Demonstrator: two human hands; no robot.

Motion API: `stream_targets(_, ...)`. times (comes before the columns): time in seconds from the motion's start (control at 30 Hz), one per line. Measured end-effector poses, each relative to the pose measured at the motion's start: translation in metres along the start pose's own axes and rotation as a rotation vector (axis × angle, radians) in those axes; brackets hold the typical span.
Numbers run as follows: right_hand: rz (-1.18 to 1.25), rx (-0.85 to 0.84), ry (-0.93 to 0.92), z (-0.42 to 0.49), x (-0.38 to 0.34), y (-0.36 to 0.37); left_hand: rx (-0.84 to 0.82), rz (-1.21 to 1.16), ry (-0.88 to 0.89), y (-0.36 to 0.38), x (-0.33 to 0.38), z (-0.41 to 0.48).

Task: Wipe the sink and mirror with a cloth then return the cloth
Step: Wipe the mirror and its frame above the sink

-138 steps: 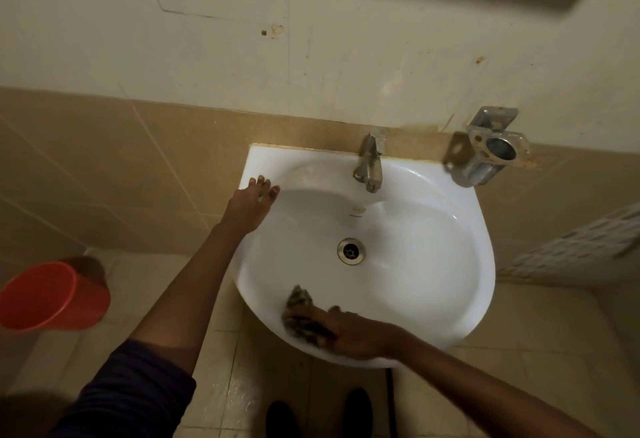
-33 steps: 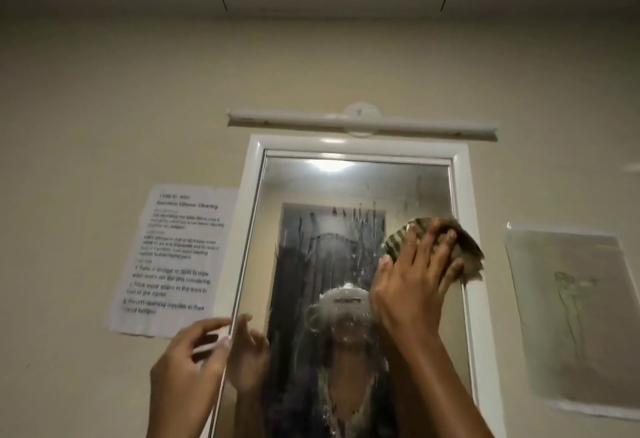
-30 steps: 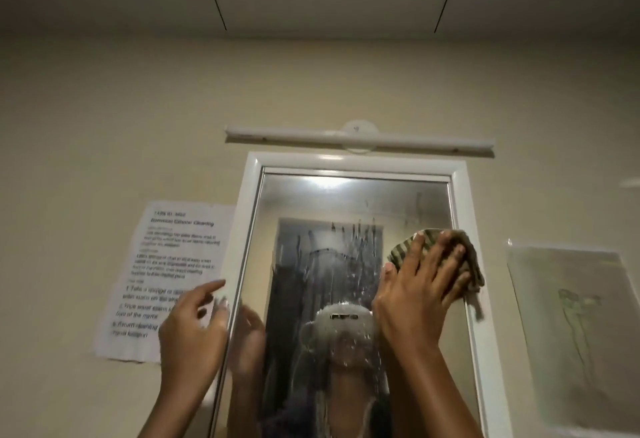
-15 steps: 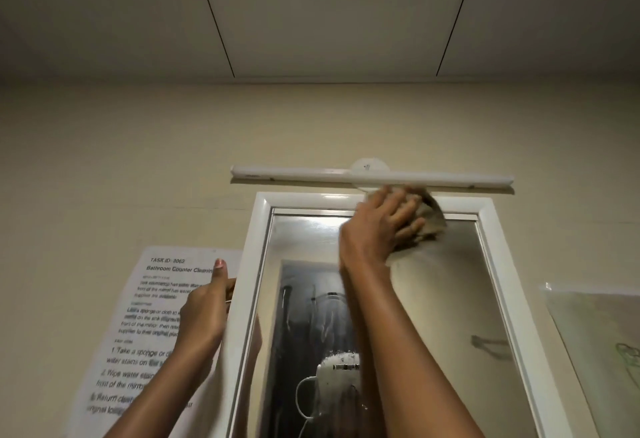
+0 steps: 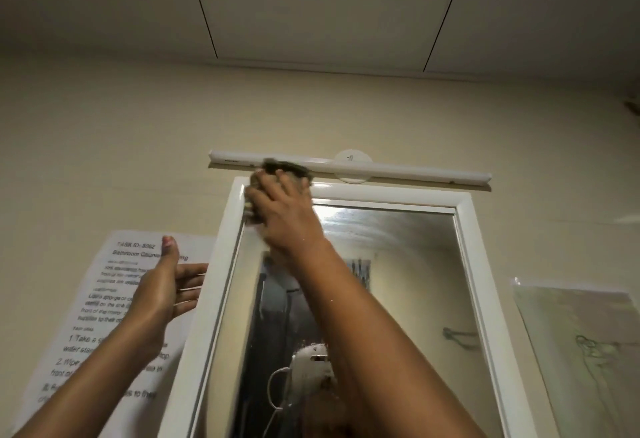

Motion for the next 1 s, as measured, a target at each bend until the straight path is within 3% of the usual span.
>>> stream_targets(0.1, -0.069, 0.043, 0.154, -0.048, 0.044, -0.030, -0.025, -0.012, -0.034, -0.006, -0.003, 0.001)
stream_targets(0.2, -0.109, 0.111, 0.503, -0.133, 0.103, -0.072, -0.017, 0.028, -0.043, -0.011, -0.004, -0.002)
stream_targets(0.27, -0.136, 0.103, 0.633, -0.178, 0.121, -0.094, -0.003, 0.040, -0.031, -0.011, -0.003, -0.005)
stream_targets(0.37, -0.098, 0.054, 0.682, -0.210, 0.090, -0.090, 0.028, 0.043, -0.024, -0.011, -0.001, -0.014)
stream_targets(0.5, -0.190, 0.127, 0.899, -0.228, 0.038, -0.078, 0.076, 0.042, -0.006, -0.011, 0.001, -0.022)
stream_targets(0.6, -0.089, 0.203, 1.027, -0.201, 0.039, -0.064, 0.081, 0.071, 0.007, -0.011, 0.002, -0.019)
stream_targets(0.67, 0.006, 0.243, 0.965, -0.161, 0.032, -0.046, 0.086, 0.098, 0.015, -0.013, 0.001, -0.017)
stream_targets(0.83, 0.147, 0.034, 0.420, -0.043, -0.066, 0.014, 0.026, 0.012, -0.003, -0.008, -0.004, -0.014)
stream_targets(1.0, 0.119, -0.173, 0.084, -0.049, -0.125, 0.030, 0.026, -0.062, -0.104, -0.012, -0.021, -0.016)
Point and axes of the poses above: each hand's wrist, its own z-axis towards the middle knuckle, its own y-axis out of the palm, x = y × z, the point moved 6 cm from there along z, towards the middle knuckle, and after that the axes turned 13 degrees about -y, right-handed, at the moved point
